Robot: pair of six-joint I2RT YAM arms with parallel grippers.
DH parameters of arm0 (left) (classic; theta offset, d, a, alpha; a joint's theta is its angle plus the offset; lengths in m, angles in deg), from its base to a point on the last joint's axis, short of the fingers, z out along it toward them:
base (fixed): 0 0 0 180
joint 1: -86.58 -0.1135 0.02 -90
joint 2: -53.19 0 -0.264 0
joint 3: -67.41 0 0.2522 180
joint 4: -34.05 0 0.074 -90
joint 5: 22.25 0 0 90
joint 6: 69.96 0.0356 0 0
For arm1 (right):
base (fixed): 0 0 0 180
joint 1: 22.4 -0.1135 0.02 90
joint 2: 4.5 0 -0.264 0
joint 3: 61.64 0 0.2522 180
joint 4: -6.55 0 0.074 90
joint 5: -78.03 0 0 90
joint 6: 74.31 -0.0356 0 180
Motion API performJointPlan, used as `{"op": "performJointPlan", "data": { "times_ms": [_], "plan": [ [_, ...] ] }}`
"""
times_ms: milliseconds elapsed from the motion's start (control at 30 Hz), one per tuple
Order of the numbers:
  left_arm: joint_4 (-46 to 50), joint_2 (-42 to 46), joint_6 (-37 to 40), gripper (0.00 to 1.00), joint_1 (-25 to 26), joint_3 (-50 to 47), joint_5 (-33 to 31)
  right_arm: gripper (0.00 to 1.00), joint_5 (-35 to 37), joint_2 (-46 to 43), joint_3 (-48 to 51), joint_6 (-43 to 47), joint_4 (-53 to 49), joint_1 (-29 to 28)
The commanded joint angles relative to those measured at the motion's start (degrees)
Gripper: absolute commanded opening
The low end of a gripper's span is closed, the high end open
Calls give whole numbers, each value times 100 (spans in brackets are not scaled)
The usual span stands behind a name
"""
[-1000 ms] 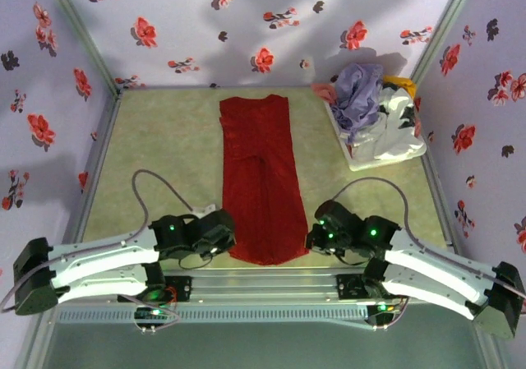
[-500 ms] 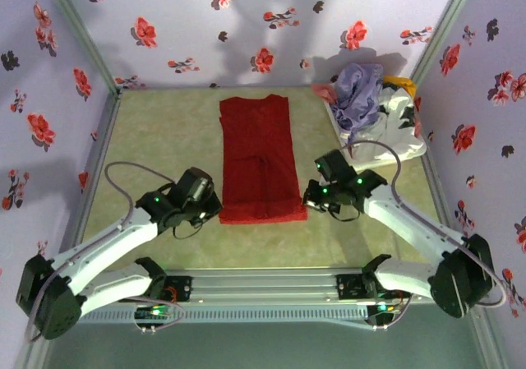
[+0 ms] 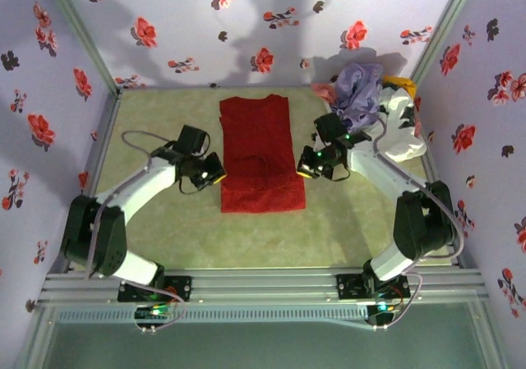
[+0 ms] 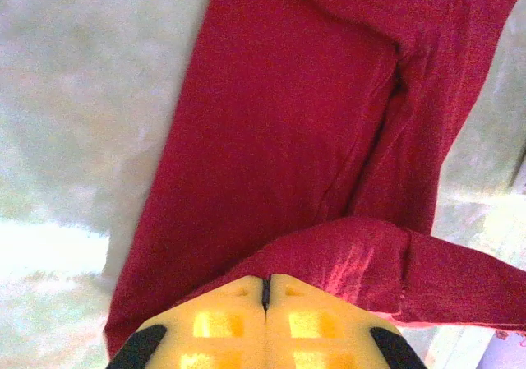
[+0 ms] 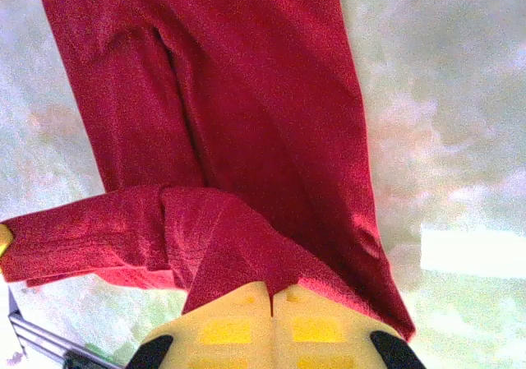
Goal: Fold and stack the t-shirts
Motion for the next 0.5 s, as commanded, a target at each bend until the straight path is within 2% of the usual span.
{"op": "performJointPlan", "data": {
  "times_ms": [0,367,467],
  "plan": [
    [38,-378,491,0,-266,442,414,0,-331,425,-510,234,7,190],
    [-93,-1733,749,0,-665,1474,1056,0,-658,1684,-1582,451,-54,509],
    [-19,-2034,897,0,-697,1718,1032,0,-885,2008,-1765,500,-29,555]
  ]
}}
